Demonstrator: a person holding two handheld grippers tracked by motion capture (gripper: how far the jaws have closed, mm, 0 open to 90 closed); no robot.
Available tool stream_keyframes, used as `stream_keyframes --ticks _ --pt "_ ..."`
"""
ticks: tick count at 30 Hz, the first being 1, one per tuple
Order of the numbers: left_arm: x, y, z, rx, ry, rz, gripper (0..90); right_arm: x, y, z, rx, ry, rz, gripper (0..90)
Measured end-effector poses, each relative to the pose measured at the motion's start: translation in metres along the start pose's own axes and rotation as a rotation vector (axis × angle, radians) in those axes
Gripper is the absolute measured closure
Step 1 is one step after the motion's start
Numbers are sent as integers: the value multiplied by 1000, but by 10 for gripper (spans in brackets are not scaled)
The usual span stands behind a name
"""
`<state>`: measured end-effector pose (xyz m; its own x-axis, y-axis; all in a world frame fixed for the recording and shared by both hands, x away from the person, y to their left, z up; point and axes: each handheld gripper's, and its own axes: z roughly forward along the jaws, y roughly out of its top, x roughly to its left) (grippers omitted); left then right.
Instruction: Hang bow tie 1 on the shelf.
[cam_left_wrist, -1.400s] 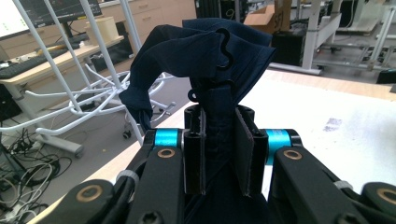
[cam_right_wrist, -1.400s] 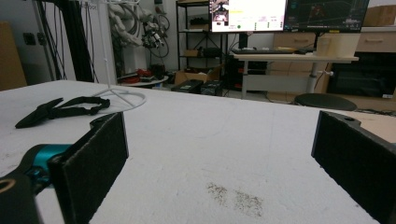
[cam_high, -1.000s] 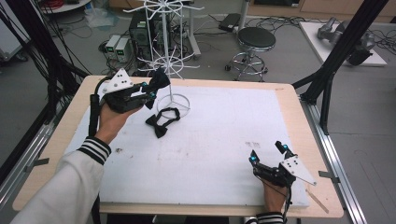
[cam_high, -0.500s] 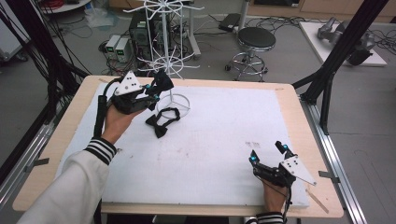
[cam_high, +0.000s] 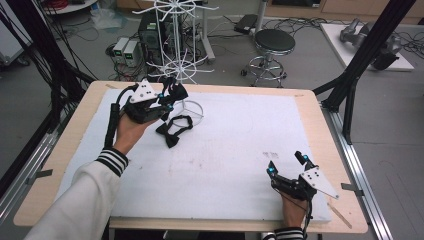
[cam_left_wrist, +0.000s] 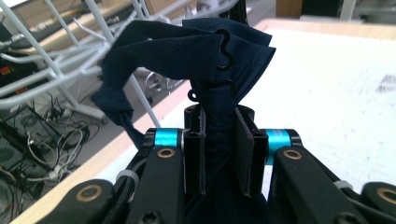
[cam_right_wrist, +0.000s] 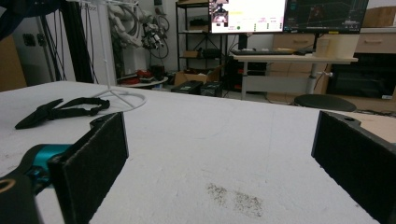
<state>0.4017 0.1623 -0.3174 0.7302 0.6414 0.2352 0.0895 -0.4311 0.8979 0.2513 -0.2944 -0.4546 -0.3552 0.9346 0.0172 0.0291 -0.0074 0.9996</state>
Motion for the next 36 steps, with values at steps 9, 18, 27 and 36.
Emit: stream_keyframes --ticks 9,18,27,36 --pt "-1 8 -8 -62 6 -4 752 0 0 0 1 1 0 30" --pt "1 10 -12 -77 9 -15 751 0 0 0 2 -1 -1 30" --pt "-3 18 -11 -68 -11 -18 752 0 0 0 1 -1 -3 30" --pt "-4 14 0 -32 -13 -22 752 0 0 0 0 2 1 30"
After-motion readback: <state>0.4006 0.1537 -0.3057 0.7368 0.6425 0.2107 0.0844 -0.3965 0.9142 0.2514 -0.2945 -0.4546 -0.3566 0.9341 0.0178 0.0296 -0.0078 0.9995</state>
